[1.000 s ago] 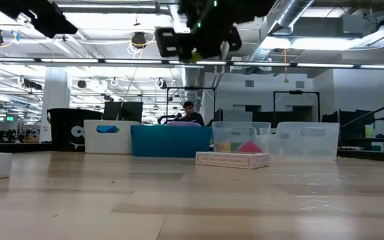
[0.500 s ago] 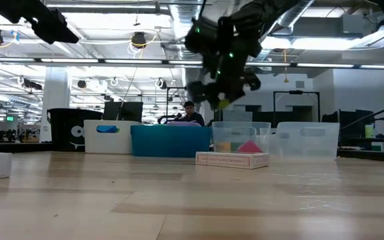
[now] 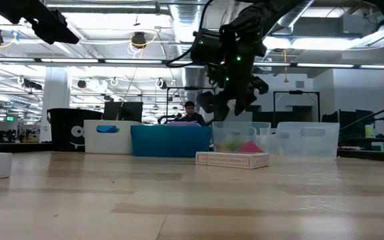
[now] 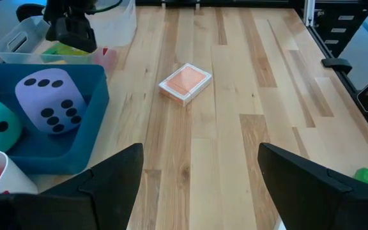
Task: Pick & Place Toys
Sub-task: Put the small green game piece into the left transparent bin, then put the small blue game piece into the left transparent bin
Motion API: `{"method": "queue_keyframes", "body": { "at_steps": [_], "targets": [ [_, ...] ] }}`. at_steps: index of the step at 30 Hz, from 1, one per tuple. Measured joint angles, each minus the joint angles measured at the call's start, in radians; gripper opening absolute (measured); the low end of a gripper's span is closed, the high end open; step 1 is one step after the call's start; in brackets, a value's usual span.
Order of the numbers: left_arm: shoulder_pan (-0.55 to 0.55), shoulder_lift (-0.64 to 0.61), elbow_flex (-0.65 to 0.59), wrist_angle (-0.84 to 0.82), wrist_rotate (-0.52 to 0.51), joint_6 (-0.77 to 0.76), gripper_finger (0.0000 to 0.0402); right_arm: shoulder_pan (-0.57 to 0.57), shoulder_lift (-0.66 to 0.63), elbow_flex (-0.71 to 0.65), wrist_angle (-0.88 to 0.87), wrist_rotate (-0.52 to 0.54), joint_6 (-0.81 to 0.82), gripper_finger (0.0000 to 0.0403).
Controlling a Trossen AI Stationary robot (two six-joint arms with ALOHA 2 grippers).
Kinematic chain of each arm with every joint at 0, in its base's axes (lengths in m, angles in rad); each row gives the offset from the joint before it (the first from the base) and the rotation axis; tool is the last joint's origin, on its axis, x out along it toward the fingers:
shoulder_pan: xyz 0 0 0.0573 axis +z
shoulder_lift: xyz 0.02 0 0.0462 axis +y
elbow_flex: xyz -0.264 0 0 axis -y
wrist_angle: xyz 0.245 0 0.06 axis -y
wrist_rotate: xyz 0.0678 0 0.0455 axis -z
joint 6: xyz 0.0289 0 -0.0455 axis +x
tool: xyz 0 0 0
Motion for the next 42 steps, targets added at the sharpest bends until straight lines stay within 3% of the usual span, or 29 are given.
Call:
{"method": "queue_keyframes", "body": {
  "at_steps": [6, 13, 26, 33, 42],
  "targets": [
    [0.000, 0.000, 0.000, 0.001, 0.000, 0.000, 0.0301, 0.028, 0.000, 0.000, 0.002, 0.000, -0.031, 0.0250],
    [0.000, 0.014, -0.001, 0.130, 0.000, 0.000, 0.0301, 0.117, -0.042, 0.000, 0.034, 0.004, -0.170, 0.0259],
    [0.000, 0.199, -0.001, 0.410, 0.131, 0.003, 0.0301, 0.529, -0.242, 0.002, 0.148, 0.008, -0.291, 0.0260],
    [0.000, 0.350, -0.001, 0.612, 0.267, 0.004, 0.0301, 0.719, -0.221, 0.001, 0.243, 0.008, -0.333, 0.0260],
    [-0.039, 0.484, -0.001, 0.712, 0.274, 0.039, 0.0301, 0.791, -0.092, 0.000, 0.429, 0.087, -0.460, 0.0260]
  ]
}}
